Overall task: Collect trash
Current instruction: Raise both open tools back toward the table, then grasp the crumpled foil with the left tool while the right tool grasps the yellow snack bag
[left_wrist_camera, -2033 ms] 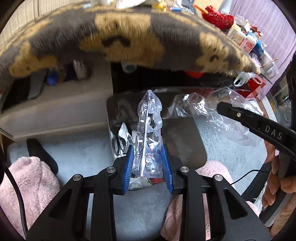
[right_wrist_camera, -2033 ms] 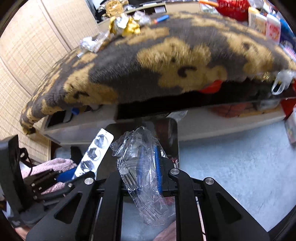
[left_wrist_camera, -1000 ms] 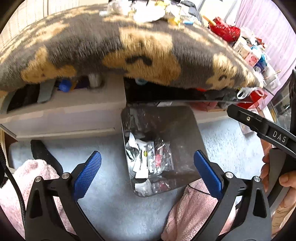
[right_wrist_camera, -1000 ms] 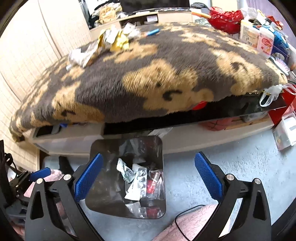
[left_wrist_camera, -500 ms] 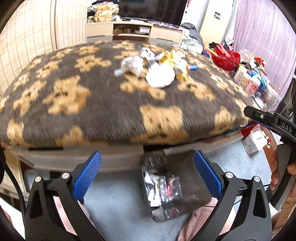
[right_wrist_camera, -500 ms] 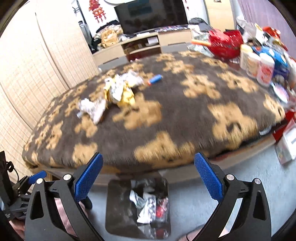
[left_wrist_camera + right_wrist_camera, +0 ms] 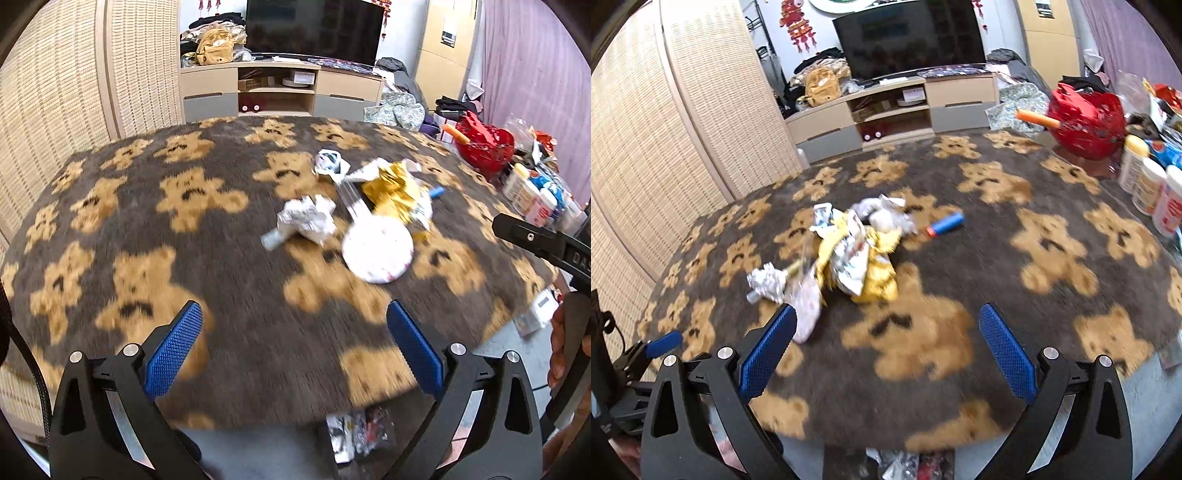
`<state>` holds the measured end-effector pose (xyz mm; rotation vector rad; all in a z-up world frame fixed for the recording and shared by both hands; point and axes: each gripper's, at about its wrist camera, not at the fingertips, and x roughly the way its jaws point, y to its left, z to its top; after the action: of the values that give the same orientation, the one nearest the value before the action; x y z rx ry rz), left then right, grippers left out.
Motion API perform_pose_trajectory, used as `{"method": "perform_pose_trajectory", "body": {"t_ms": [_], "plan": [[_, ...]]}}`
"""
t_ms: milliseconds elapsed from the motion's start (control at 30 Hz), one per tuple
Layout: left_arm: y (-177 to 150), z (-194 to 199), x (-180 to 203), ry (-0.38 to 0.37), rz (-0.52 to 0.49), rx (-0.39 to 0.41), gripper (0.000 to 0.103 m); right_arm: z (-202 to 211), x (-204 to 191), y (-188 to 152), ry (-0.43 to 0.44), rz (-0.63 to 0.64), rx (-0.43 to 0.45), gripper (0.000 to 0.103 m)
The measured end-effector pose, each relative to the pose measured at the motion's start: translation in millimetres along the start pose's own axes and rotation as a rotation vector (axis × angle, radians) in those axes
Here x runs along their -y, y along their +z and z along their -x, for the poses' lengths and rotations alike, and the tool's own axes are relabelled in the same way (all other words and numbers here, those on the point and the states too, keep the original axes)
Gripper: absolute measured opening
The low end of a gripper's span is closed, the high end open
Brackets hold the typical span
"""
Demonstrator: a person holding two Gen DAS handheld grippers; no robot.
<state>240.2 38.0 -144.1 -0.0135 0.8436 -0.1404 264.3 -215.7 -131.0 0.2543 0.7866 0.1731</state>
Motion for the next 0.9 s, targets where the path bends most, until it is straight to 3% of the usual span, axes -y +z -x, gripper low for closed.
{"method": "perform_pose_trajectory", "body": {"t_ms": [167,300,433,667,733,800,900], "plan": [[27,-22,-3,0.017,-0.014,0.016,0.095,-24,-17,19,0.038,0.011,0.006,0.097],[44,-37,-2,0.0,-0.017,0.023,0.095,-43,-28,33,0.079,0.006,-0.012,0.076],[54,-54,-1,-0.016,-0.022,0.018,0.093,-60,-37,41,0.097,0.0,-0.027,0.069],[60,-87,2,-0.058,-0.031,-0.04,0.064,-91,-33,37,0.069,-0.003,-0.083,0.057],[58,-94,2,-0.079,-0.032,-0.058,0.042,-94,-31,35,0.057,0.001,-0.089,0.051],[56,-97,3,-0.081,-0.038,-0.059,0.04,-98,-28,33,0.044,0.009,-0.098,0.037],[55,-92,3,-0.093,-0.047,-0.044,0.033,-96,-28,31,0.043,0.034,-0.1,0.03]]}}
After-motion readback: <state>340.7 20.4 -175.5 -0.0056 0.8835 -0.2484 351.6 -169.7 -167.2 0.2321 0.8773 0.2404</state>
